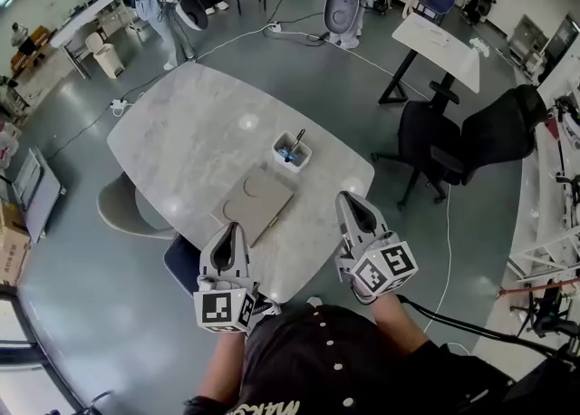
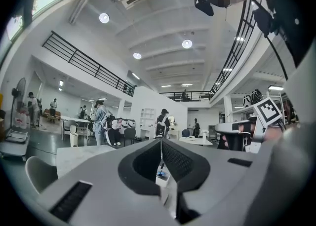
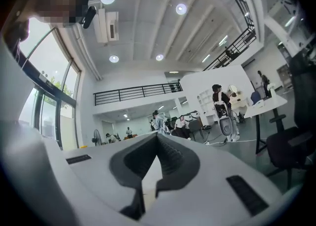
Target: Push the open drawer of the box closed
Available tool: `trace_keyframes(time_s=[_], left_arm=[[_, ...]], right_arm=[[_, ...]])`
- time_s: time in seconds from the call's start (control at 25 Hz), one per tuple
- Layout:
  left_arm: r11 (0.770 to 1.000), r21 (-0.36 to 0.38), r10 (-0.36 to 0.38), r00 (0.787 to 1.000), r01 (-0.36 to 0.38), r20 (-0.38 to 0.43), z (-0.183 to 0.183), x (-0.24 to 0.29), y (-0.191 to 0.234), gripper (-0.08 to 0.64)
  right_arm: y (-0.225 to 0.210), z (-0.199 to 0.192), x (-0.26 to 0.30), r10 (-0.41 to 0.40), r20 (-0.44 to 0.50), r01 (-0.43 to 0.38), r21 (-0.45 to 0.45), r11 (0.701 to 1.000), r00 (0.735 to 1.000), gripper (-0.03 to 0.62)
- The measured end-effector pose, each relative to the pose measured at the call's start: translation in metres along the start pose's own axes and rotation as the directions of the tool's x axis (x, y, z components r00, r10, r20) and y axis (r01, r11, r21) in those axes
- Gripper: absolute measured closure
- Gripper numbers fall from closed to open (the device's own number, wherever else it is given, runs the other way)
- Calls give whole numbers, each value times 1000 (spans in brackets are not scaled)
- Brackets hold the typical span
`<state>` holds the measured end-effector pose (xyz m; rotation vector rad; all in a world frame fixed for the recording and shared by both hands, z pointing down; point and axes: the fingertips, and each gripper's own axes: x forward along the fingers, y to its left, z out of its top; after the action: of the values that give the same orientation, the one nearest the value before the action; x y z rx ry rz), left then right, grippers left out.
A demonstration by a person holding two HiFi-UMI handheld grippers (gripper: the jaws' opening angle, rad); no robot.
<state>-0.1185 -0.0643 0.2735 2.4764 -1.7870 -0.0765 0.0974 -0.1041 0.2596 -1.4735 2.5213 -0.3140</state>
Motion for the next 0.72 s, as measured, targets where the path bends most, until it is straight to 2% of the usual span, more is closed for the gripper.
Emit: trace_keyframes(time_s=[0.24, 0.48, 0.72], left_arm=[[1000, 25, -3, 1000, 3, 10, 2, -2, -6, 540], [999, 35, -13, 1000, 13, 16, 4, -2, -14, 541], [999, 42, -17, 1000, 17, 14, 6, -4, -14, 540]], right_arm=[[4, 22, -8, -10, 87, 21, -127, 992, 996, 594], [0, 18, -9, -38, 86, 52, -174, 983, 996, 595], [11, 16, -7, -52, 65, 70, -310, 948, 997, 595]])
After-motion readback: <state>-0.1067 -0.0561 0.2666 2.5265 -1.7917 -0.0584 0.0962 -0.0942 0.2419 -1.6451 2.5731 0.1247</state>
